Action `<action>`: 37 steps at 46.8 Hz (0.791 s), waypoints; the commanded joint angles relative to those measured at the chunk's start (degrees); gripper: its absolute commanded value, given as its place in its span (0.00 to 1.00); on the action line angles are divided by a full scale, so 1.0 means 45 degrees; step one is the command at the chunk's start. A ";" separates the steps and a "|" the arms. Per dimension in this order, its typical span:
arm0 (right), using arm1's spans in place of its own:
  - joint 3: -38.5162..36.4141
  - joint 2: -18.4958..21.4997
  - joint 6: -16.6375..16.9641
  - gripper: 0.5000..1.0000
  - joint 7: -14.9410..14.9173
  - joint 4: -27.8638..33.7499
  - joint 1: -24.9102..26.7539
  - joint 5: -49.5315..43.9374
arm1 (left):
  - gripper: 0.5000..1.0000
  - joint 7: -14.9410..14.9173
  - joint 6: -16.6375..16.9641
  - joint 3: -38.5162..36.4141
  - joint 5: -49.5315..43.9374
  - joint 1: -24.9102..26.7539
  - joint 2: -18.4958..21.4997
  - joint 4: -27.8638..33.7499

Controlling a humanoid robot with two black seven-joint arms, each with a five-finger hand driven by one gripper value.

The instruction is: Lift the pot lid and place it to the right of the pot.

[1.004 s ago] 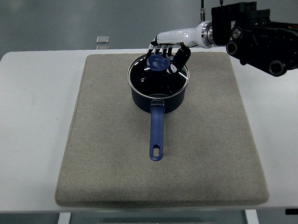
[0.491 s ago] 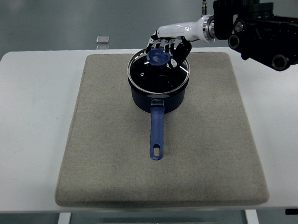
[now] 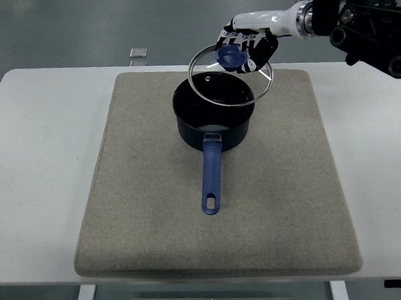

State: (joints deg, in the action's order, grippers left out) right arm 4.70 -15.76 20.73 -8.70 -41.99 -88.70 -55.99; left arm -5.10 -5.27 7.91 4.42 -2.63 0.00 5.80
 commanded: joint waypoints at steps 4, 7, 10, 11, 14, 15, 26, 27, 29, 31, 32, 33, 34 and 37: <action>-0.0029 -0.0832 0.0121 0.00 -0.0020 -0.0025 0.0024 0.0118 | 1.00 0.0000 0.0000 0.0000 -0.0005 -0.0002 0.0000 0.0000; -0.0029 -0.1086 0.0140 0.00 -0.0020 -0.0025 0.0102 0.0118 | 1.00 0.0000 0.0000 0.0000 0.0015 -0.0002 0.0000 0.0000; -0.0029 -0.1418 0.0121 0.00 -0.0039 -0.0025 0.0141 0.0118 | 1.00 0.0000 0.0000 0.0000 -0.0005 -0.0002 0.0000 0.0000; -0.0029 -0.1535 0.0121 0.00 -0.0039 -0.0025 0.0160 0.0118 | 1.00 0.0000 0.0000 0.0000 -0.0005 -0.0002 0.0000 0.0000; -0.0009 -0.1867 0.0121 0.00 -0.0058 -0.0064 0.0219 0.0138 | 1.00 0.0000 0.0000 0.0000 -0.0005 -0.0002 0.0000 0.0000; -0.0009 -0.1946 0.0101 0.00 -0.0078 -0.0064 0.0296 0.0138 | 1.00 0.0000 0.0000 0.0000 -0.0005 -0.0002 0.0000 0.0000; -0.0087 -0.2630 -0.0035 0.00 -0.0156 -0.0064 0.1292 0.0118 | 1.00 0.0000 0.0000 0.0000 -0.0005 -0.0002 0.0000 0.0000; -0.0087 -0.2630 -0.0035 0.00 -0.0176 -0.0064 0.1390 0.0118 | 1.00 0.0000 0.0000 0.0000 -0.0005 -0.0002 0.0000 0.0000; -0.0087 -0.2630 -0.0094 0.00 -0.0195 -0.0064 0.1527 0.0118 | 1.00 0.0000 0.0000 0.0000 0.0015 -0.0002 0.0000 0.0000; -0.0087 -0.2611 -0.0210 0.00 -0.0254 -0.0064 0.1644 0.0118 | 1.00 0.0000 0.0000 0.0000 -0.0005 -0.0002 0.0000 0.0000; -0.0087 -0.2610 -0.0289 0.00 -0.0273 -0.0044 0.1722 0.0118 | 1.00 0.0000 0.0000 0.0000 -0.0005 -0.0002 0.0000 0.0000; -0.0087 -0.2610 -0.0367 0.00 -0.0273 -0.0044 0.1820 0.0118 | 1.00 0.0000 0.0000 0.0000 0.0015 -0.0002 0.0000 0.0000; -0.0087 -0.2610 -0.0425 0.00 -0.0273 -0.0044 0.1917 0.0118 | 1.00 0.0000 0.0000 0.0000 -0.0005 -0.0002 0.0000 0.0000; -0.0087 -0.2552 -0.0562 0.00 -0.0332 -0.0025 0.2230 0.0118 | 1.00 0.0000 0.0000 0.0000 -0.0005 -0.0002 0.0000 0.0000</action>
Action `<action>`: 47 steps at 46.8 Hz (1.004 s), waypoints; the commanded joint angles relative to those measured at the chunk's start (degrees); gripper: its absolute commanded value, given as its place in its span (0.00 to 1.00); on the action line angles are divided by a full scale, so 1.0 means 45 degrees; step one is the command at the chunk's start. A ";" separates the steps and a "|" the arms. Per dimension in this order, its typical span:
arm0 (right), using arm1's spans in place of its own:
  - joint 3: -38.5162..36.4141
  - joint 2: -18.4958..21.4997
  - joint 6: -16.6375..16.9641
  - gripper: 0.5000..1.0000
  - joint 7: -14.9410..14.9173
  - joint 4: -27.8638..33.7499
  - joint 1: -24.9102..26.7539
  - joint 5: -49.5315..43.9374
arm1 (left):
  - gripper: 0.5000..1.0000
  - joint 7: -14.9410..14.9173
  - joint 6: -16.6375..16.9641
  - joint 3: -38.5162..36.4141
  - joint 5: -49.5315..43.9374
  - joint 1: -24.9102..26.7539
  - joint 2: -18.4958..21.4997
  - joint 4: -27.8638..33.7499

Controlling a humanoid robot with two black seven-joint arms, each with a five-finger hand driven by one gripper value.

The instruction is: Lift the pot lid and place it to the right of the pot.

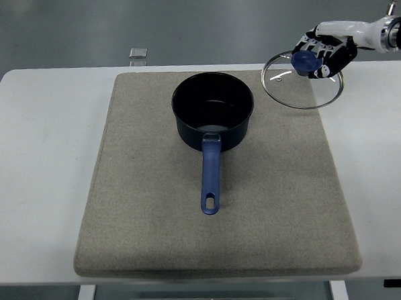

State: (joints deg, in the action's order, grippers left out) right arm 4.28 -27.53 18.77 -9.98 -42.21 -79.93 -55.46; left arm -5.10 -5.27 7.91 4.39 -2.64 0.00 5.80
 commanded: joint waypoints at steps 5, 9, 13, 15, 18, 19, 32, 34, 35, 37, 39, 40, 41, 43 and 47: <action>0.0006 0.0239 -0.0363 0.00 -0.0087 0.0024 0.0614 -0.0001 | 1.00 0.0000 0.0000 0.0000 0.0000 0.0000 0.0000 0.0000; 0.0006 0.0356 -0.0500 0.00 -0.0087 0.0024 0.0907 -0.0001 | 1.00 0.0000 0.0000 0.0000 0.0000 0.0000 0.0000 0.0000; 0.0006 0.0571 -0.0831 0.00 -0.0087 0.0024 0.1141 -0.0040 | 1.00 0.0000 0.0000 0.0000 0.0000 0.0000 0.0000 0.0000; 0.0025 0.0630 -0.1026 0.02 -0.0087 0.0024 0.1239 -0.0040 | 1.00 0.0000 0.0000 0.0000 0.0000 0.0000 0.0000 0.0000; 0.0025 0.0669 -0.1203 0.08 -0.0087 0.0024 0.1395 -0.0059 | 1.00 0.0000 0.0000 0.0000 0.0000 0.0000 0.0000 0.0000; 0.0025 0.0688 -0.1242 0.09 -0.0087 0.0024 0.1434 -0.0059 | 1.00 0.0000 0.0000 0.0000 0.0000 0.0000 0.0000 0.0000; 0.0025 0.0825 -0.1320 0.60 -0.0224 0.0024 0.1689 -0.0040 | 1.00 0.0000 0.0000 0.0000 0.0000 0.0000 0.0000 0.0000; 0.0025 0.0825 -0.1339 0.66 -0.0224 0.0024 0.1708 -0.0040 | 1.00 0.0000 0.0000 0.0000 0.0000 0.0000 0.0000 0.0000; 0.0025 0.0825 -0.1340 0.68 -0.0224 0.0024 0.1708 -0.0020 | 1.00 0.0000 0.0000 0.0000 0.0000 0.0000 0.0000 0.0000; 0.0006 0.0825 -0.1359 0.70 -0.0224 0.0024 0.1708 -0.0020 | 1.00 0.0000 0.0000 0.0000 0.0000 0.0000 0.0000 0.0000; 0.0006 0.0825 -0.1437 0.71 -0.0224 0.0024 0.1689 -0.0020 | 1.00 0.0000 0.0000 0.0000 0.0019 0.0000 0.0000 0.0000; 0.0006 0.0806 -0.1437 0.72 -0.0224 0.0024 0.1669 -0.0020 | 1.00 0.0000 0.0000 0.0000 0.0000 0.0000 0.0000 0.0000; 0.0006 0.0786 -0.1437 0.72 -0.0224 0.0024 0.1669 -0.0020 | 1.00 0.0000 0.0000 0.0000 0.0000 0.0000 0.0000 0.0000; 0.0006 0.0728 -0.1437 0.72 -0.0224 0.0024 0.1611 -0.0001 | 1.00 0.0000 0.0000 0.0000 0.0000 0.0000 0.0000 0.0000; -0.0014 0.0591 -0.1340 0.72 -0.0243 0.0024 0.1494 0.0019 | 1.00 0.0000 0.0000 0.0000 0.0000 0.0000 0.0000 0.0000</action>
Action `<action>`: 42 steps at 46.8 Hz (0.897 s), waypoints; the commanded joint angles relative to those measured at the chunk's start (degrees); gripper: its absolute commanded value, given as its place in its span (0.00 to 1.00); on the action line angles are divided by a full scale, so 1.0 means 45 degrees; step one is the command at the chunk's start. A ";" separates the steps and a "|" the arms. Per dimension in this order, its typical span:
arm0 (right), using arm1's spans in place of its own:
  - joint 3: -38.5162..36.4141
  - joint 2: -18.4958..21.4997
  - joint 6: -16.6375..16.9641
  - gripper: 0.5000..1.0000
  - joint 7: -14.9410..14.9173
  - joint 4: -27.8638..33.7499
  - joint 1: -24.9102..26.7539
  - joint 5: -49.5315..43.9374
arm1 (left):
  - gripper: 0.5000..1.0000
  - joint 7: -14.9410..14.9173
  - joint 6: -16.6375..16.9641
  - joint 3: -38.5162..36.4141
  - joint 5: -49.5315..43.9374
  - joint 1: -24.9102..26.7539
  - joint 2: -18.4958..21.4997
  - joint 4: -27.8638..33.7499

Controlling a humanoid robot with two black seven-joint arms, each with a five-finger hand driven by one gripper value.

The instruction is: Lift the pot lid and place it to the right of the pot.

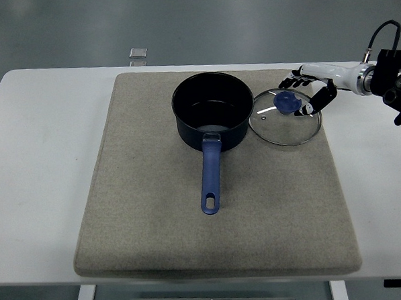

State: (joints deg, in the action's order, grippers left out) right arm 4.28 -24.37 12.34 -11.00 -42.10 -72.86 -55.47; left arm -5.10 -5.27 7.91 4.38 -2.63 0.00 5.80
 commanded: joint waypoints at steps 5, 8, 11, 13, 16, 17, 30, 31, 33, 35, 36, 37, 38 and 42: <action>-0.0813 -0.0151 0.0381 0.72 -0.0017 0.0019 -0.0274 0.0605 | 1.00 0.0000 0.0000 0.0000 0.0003 -0.0001 0.0000 0.0000; -0.1283 -0.0151 0.1024 0.72 0.0003 0.0077 -0.0255 0.1328 | 1.00 0.0000 0.0000 0.0000 0.0003 -0.0001 0.0000 0.0000; -0.1576 -0.0151 0.1494 0.72 0.0003 0.0194 -0.0235 0.2167 | 1.00 0.0000 0.0000 0.0000 0.0003 -0.0001 0.0000 0.0000; -0.1713 -0.0074 0.1631 0.72 0.0003 0.0331 -0.0235 0.2792 | 1.00 0.0000 0.0000 0.0000 0.0003 -0.0001 0.0000 0.0000; -0.1889 0.0024 0.1671 0.72 0.0003 0.0448 -0.0177 0.3768 | 1.00 0.0000 0.0000 0.0000 0.0003 -0.0001 0.0000 0.0000; -0.1928 0.0044 0.1690 0.72 0.0003 0.0487 -0.0177 0.4062 | 1.00 0.0000 0.0000 0.0000 0.0003 -0.0001 0.0000 0.0000; -0.1967 0.0220 0.1671 0.73 0.0101 0.0663 0.0175 0.8612 | 1.00 0.0000 0.0000 0.0000 0.0003 -0.0001 0.0000 0.0000; -0.1967 0.0278 0.1671 0.73 0.0120 0.0702 0.0194 0.8925 | 1.00 0.0000 0.0000 0.0000 0.0003 -0.0001 0.0000 0.0000; -0.1967 0.0395 0.1671 0.73 0.0120 0.0780 0.0233 0.9472 | 1.00 0.0000 0.0000 0.0000 0.0022 -0.0001 0.0000 0.0000; -0.1967 0.0493 0.1671 0.73 0.0140 0.0917 0.0369 0.9961 | 1.00 0.0000 0.0000 0.0000 0.0022 -0.0001 0.0000 0.0000; -0.1967 0.0532 0.1671 0.73 0.0140 0.0975 0.0409 1.0215 | 1.00 0.0000 0.0000 0.0000 0.0003 -0.0001 0.0000 0.0000; -0.2006 0.0571 0.1671 0.73 0.0140 0.1053 0.0448 1.0468 | 1.00 0.0000 0.0000 0.0000 0.0003 -0.0001 0.0000 0.0000; -0.2045 0.0610 0.1671 0.73 0.0140 0.1112 0.0487 1.0722 | 1.00 0.0000 0.0000 0.0000 0.0003 -0.0001 0.0000 0.0000; -0.2221 0.0669 0.1671 0.73 0.0140 0.1327 0.0721 1.1757 | 1.00 0.0000 0.0000 0.0000 0.0003 -0.0001 0.0000 0.0000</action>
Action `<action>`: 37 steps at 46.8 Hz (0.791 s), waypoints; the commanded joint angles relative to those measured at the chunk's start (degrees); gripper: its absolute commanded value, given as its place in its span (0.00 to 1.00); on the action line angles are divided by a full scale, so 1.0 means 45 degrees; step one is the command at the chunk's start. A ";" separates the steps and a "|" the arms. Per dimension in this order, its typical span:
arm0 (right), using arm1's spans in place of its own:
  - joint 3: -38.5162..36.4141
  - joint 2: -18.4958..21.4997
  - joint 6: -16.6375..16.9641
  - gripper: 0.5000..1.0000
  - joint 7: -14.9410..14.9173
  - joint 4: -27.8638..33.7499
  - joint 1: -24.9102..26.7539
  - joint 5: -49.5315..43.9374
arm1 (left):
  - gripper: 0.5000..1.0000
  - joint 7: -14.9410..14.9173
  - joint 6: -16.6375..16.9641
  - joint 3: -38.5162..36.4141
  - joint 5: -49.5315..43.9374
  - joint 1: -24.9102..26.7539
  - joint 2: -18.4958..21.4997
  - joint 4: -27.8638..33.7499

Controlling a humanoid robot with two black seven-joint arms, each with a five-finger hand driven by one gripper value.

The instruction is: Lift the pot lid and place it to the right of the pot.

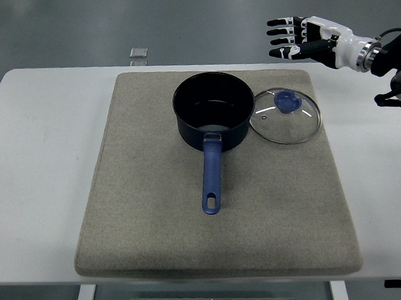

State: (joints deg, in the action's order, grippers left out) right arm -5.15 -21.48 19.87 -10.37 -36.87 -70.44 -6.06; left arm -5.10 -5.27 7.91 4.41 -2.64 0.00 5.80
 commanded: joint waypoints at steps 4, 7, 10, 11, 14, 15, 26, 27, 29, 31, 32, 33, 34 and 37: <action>-0.0359 0.0086 -0.0021 0.74 0.0019 0.0284 0.0399 0.1774 | 1.00 0.0000 0.0000 0.0000 -0.0003 0.0000 0.0000 0.0000; -0.0535 0.0320 -0.0021 0.77 0.0058 0.0323 0.0555 0.2477 | 1.00 0.0000 0.0000 0.0000 -0.0003 0.0000 0.0000 0.0000; -0.0750 0.0399 -0.0001 0.78 0.0330 0.0381 0.0770 0.3181 | 1.00 0.0000 0.0000 0.0000 -0.0003 0.0000 0.0000 0.0000; -0.0847 0.0399 -0.0021 0.78 0.0447 0.0401 0.0848 0.3396 | 1.00 0.0000 0.0000 0.0000 -0.0003 0.0000 0.0000 0.0000; -0.1257 0.0457 -0.0021 0.79 0.0760 0.0596 0.0985 0.4021 | 1.00 0.0000 0.0000 0.0000 -0.0003 0.0000 0.0000 0.0000; -0.1394 0.0477 -0.0021 0.79 0.0819 0.0674 0.1024 0.4197 | 1.00 0.0000 0.0000 0.0000 -0.0003 0.0000 0.0000 0.0000; -0.2566 0.0907 -0.0021 0.79 0.0898 0.0870 0.1766 0.4804 | 1.00 0.0000 0.0000 0.0000 -0.0003 0.0000 0.0000 0.0000; -0.2683 0.0945 -0.0021 0.79 0.0898 0.0889 0.1844 0.4804 | 1.00 0.0000 0.0000 0.0000 -0.0003 0.0000 0.0000 0.0000; -0.2918 0.0965 -0.0021 0.79 0.0898 0.0890 0.1942 0.4804 | 1.00 0.0000 0.0000 0.0000 -0.0003 0.0000 0.0000 0.0000; -0.3055 0.0985 -0.0040 0.79 0.0898 0.0890 0.2001 0.4804 | 1.00 0.0000 0.0000 0.0000 -0.0003 0.0000 0.0000 0.0000; -0.3113 0.1004 -0.0040 0.79 0.0898 0.0890 0.2020 0.4804 | 1.00 0.0000 0.0000 0.0000 -0.0003 0.0000 0.0000 0.0000; -0.3133 0.1024 -0.0060 0.79 0.0898 0.0890 0.2059 0.4804 | 1.00 0.0000 0.0000 0.0000 -0.0003 0.0000 0.0000 0.0000; -0.3153 0.1043 -0.0079 0.79 0.0898 0.0890 0.2060 0.4804 | 1.00 0.0000 0.0000 0.0000 -0.0003 0.0000 0.0000 0.0000; -0.3173 0.1044 -0.0157 0.79 0.0878 0.0909 0.2079 0.4804 | 1.00 0.0000 0.0000 0.0000 -0.0003 0.0000 0.0000 0.0000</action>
State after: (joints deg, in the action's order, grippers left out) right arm -19.30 -16.82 19.47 -6.32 -32.85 -61.17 15.56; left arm -5.10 -5.27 7.91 4.39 -2.63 0.00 5.80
